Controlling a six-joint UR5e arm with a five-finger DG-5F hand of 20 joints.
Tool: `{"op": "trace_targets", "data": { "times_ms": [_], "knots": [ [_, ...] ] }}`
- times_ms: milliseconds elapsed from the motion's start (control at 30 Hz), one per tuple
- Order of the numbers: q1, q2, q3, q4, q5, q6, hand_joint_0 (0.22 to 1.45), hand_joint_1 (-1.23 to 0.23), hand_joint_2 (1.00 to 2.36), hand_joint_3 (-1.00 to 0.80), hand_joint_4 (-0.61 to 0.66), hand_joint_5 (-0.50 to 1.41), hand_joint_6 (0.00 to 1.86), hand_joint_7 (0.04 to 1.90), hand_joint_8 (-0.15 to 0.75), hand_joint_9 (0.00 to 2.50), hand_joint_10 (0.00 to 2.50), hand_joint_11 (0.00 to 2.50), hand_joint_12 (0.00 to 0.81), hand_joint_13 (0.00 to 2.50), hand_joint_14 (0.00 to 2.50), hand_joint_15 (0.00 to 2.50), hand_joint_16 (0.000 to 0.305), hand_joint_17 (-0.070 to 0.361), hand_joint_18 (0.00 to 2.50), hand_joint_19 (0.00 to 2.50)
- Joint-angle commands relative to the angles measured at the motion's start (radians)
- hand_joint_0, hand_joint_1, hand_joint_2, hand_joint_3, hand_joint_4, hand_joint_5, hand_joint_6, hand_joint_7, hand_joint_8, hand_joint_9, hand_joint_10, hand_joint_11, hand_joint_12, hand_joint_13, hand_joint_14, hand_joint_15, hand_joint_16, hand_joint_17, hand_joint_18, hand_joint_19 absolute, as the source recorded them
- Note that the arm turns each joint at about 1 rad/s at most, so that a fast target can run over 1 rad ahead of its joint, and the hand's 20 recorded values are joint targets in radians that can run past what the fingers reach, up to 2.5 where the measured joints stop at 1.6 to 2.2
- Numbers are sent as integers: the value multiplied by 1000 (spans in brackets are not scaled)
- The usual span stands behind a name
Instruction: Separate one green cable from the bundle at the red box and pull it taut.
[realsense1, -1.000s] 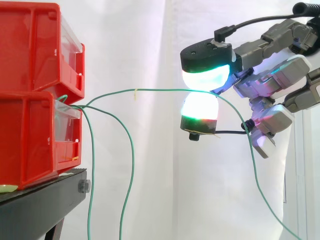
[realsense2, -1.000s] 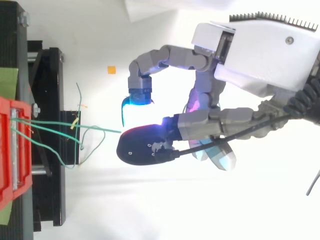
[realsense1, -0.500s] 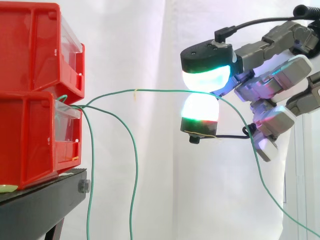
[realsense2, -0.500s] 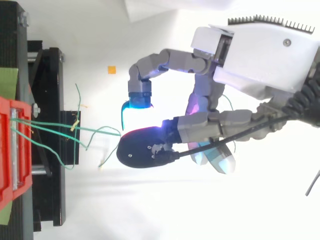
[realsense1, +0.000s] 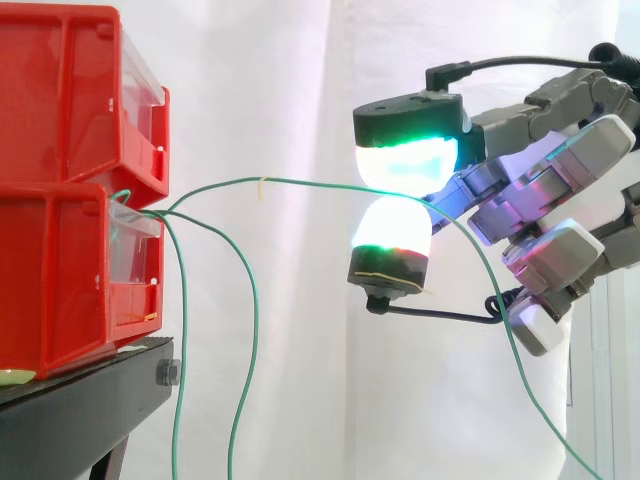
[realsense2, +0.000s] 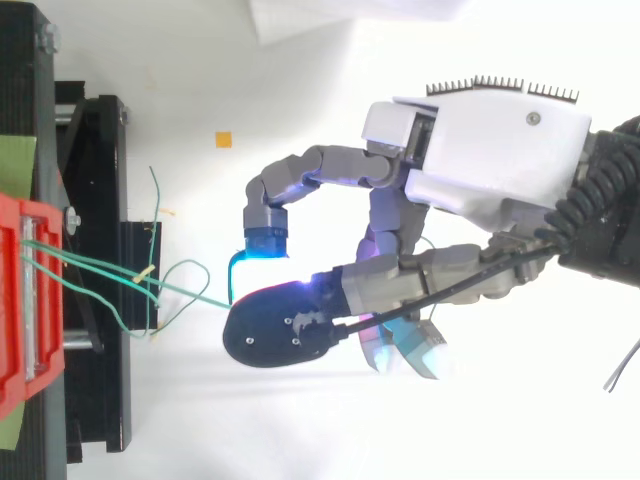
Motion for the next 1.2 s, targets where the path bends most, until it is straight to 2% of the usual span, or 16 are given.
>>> {"op": "trace_targets", "data": {
  "times_ms": [0, 167, 367, 533, 767, 900, 1167],
  "knots": [
    [-1, 0, -1, 4, -3, 24, 704, -770, 1013, -248, 92, 116, 563, 1278, 184, 1928, 22, 653, 352, 1474, 20, 685, 33, 74, 1044, 594],
    [-5, 0, -1, 3, -4, 50, 703, -770, 1014, -243, 94, 116, 564, 1277, 184, 1927, 20, 664, 350, 1475, 22, 685, 33, 74, 1045, 594],
    [-5, 0, -1, 3, -3, 51, 674, -736, 1013, -252, 54, 115, 569, 1271, 195, 1942, 20, 656, 352, 1493, 20, 678, 35, 79, 1066, 586],
    [-5, 0, -1, 3, -3, 50, 640, -709, 1008, -373, 36, 106, 621, 1140, 195, 1976, 24, 660, 358, 1512, 22, 685, 39, 88, 1086, 588],
    [-5, 0, -1, 3, -1, 48, 591, -657, 1000, -499, 37, 99, 645, 1097, 191, 1976, 22, 693, 355, 1499, 20, 697, 37, 84, 1054, 626],
    [-5, 0, -1, 3, -1, 47, 577, -641, 1000, -500, 39, 98, 647, 1090, 197, 1979, 22, 690, 354, 1501, 23, 697, 39, 87, 1056, 618],
    [-5, 0, -1, 1, -4, 47, 591, -764, 1000, -500, 39, 94, 655, 1074, 194, 1969, 22, 694, 354, 1495, 22, 700, 38, 86, 1046, 614]
  ]
}}
